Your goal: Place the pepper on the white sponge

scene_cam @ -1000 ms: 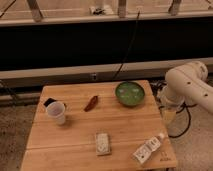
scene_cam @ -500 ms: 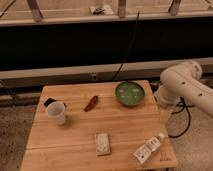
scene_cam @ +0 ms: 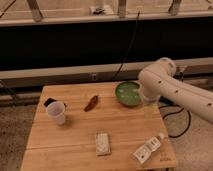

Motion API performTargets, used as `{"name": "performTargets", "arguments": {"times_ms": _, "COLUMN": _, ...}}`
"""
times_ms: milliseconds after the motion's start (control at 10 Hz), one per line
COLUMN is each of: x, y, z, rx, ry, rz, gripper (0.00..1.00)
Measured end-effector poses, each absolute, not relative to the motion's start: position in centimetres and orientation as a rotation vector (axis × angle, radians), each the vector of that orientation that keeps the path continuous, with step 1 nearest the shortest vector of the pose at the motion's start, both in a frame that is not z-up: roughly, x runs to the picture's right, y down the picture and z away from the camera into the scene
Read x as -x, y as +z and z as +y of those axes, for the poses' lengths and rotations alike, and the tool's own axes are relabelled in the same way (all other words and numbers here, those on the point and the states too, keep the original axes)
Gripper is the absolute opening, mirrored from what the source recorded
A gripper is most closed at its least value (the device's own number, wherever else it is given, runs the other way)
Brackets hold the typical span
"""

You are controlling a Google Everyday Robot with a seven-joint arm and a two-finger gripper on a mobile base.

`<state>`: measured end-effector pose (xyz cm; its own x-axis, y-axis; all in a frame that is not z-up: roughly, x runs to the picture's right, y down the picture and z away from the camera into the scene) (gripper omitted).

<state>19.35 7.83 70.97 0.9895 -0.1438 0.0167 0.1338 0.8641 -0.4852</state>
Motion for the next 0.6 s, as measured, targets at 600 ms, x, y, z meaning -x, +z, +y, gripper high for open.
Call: {"name": "performTargets", "arguments": {"times_ms": 600, "x": -12.8, "y": 72.9, "z": 6.1, "rx": 0.477, "ry": -0.287, "rz": -0.016, "gripper": 0.80}}
